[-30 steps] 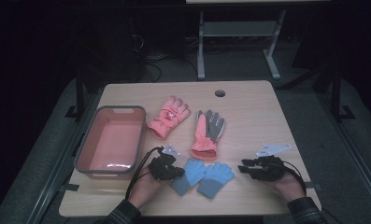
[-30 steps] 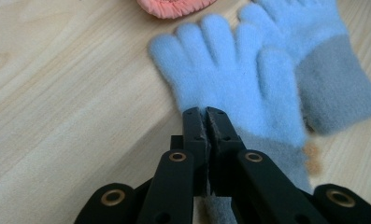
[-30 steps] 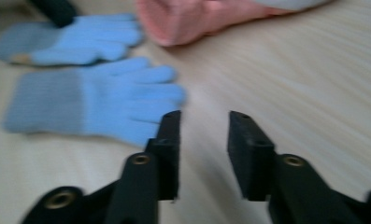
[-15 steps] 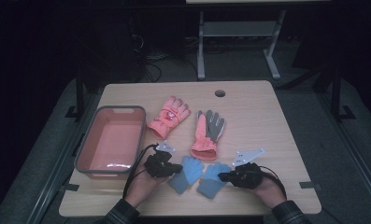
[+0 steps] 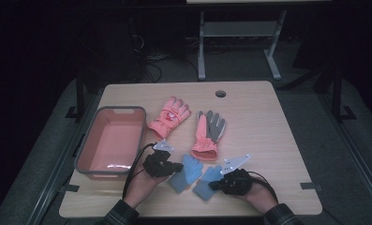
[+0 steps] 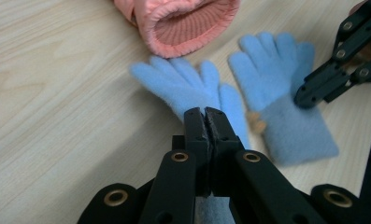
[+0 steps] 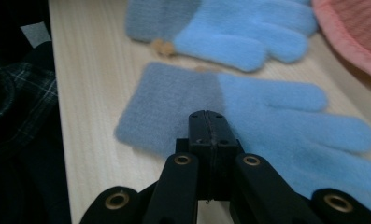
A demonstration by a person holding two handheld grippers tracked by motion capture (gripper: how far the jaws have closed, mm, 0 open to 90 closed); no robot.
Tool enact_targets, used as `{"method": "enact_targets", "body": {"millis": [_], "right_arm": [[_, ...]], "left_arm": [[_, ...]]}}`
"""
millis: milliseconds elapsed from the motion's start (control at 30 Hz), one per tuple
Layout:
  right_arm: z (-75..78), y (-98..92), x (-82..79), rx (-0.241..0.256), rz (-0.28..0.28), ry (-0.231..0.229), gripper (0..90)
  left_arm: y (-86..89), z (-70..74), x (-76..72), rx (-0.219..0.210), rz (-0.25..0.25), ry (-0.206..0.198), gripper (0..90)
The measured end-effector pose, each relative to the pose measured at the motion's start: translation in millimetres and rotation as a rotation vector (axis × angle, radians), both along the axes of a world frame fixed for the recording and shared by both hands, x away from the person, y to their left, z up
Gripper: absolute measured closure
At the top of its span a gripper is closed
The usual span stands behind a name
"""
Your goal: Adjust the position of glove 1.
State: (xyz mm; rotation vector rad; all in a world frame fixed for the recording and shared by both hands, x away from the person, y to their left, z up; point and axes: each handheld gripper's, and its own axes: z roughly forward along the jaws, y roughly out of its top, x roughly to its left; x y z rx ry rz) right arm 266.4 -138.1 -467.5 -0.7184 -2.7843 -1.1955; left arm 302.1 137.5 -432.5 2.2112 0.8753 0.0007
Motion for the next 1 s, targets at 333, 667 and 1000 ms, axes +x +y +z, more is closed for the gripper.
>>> {"method": "enact_targets", "body": {"millis": [333, 667, 1000], "right_arm": [[-1.5, 17.6, -6.0, 0.017, 0.07, 0.021, 90.0], [-3.7, 27.3, -4.9, 0.033, 0.106, 0.025, 90.0], [12.5, -0.1, -11.8, 0.036, 0.058, -0.004, 90.0]], "left_arm": [[-1.9, 3.0, -2.2, -0.021, -0.013, -0.005, 88.4], [-16.0, 16.1, -13.1, -0.049, -0.08, -0.043, 88.5], [-28.1, 18.5, -17.2, -0.046, -0.123, -0.062, 88.5]]}}
